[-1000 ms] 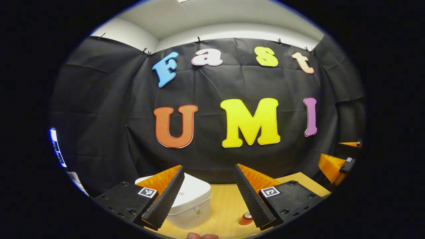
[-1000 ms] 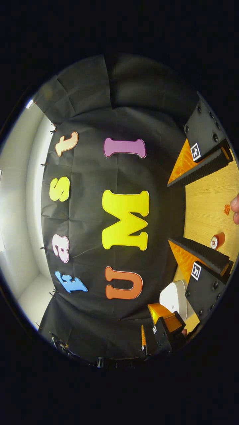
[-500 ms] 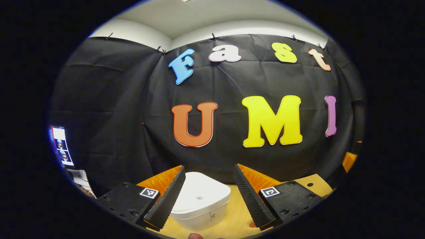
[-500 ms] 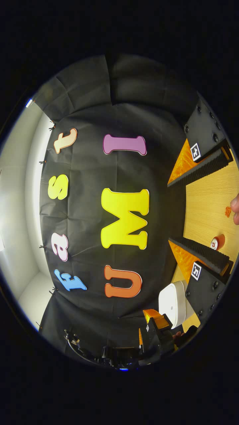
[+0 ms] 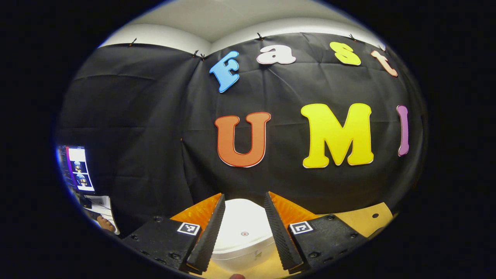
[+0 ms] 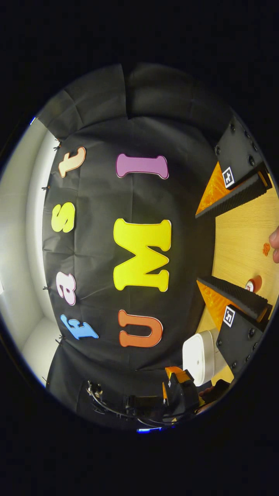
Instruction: Press the lid of the desktop garbage bin to open it, pick up the crumpled paper on the desktop and throw it into the bin, then pick up the pop can on the desktop and drop it into the bin, and finally close the garbage bin lid.
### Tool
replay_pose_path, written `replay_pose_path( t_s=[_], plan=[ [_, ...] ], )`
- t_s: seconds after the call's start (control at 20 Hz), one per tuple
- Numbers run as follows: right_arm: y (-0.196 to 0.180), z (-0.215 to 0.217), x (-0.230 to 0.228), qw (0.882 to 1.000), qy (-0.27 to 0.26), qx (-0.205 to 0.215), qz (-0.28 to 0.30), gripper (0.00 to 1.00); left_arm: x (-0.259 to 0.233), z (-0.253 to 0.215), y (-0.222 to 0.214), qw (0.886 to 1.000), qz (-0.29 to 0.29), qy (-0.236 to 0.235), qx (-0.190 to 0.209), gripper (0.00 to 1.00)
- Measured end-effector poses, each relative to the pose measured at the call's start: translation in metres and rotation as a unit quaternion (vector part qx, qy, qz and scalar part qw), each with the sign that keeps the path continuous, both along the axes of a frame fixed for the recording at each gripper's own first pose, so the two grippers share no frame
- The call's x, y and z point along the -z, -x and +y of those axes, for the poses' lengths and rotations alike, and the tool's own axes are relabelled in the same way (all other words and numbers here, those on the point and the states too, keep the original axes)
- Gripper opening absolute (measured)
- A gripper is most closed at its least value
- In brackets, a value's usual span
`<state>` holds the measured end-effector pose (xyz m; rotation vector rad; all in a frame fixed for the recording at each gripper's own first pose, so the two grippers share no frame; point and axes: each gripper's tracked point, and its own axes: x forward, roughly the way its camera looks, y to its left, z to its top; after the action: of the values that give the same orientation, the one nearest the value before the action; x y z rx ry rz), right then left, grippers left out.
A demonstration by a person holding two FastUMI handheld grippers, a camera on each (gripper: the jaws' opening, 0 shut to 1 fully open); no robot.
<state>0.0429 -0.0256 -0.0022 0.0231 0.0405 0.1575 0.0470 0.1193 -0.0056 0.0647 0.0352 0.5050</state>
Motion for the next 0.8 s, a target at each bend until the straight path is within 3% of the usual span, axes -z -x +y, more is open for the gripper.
replay_pose_path(
  t_s=[0.05, 0.1, 0.15, 0.4, 0.55, 0.8],
  plan=[
    [-0.002, 0.001, 0.001, 1.000, 0.002, -0.002, 0.001, 0.92, 0.004, 0.003, -0.003, 1.000, 0.003, 0.005, -0.006, 0.65],
    [-0.003, 0.002, 0.003, 1.000, 0.004, -0.004, 0.003, 0.92, 0.009, 0.005, -0.006, 1.000, 0.008, 0.009, -0.013, 0.68],
    [-0.004, 0.002, 0.005, 1.000, 0.005, -0.005, 0.005, 0.92, 0.015, 0.010, -0.008, 1.000, 0.012, 0.014, -0.020, 0.55],
    [-0.008, -0.002, 0.011, 1.000, 0.020, -0.010, 0.012, 0.94, 0.050, 0.024, -0.011, 0.997, 0.041, 0.044, -0.046, 0.38],
    [-0.009, -0.006, 0.013, 1.000, 0.023, -0.009, 0.015, 0.94, 0.066, 0.031, -0.014, 0.995, 0.054, 0.061, -0.061, 0.23],
    [-0.011, -0.006, 0.017, 0.999, 0.025, -0.017, 0.018, 0.94, 0.090, 0.026, -0.022, 0.990, 0.082, 0.094, -0.073, 0.08]
  ],
)
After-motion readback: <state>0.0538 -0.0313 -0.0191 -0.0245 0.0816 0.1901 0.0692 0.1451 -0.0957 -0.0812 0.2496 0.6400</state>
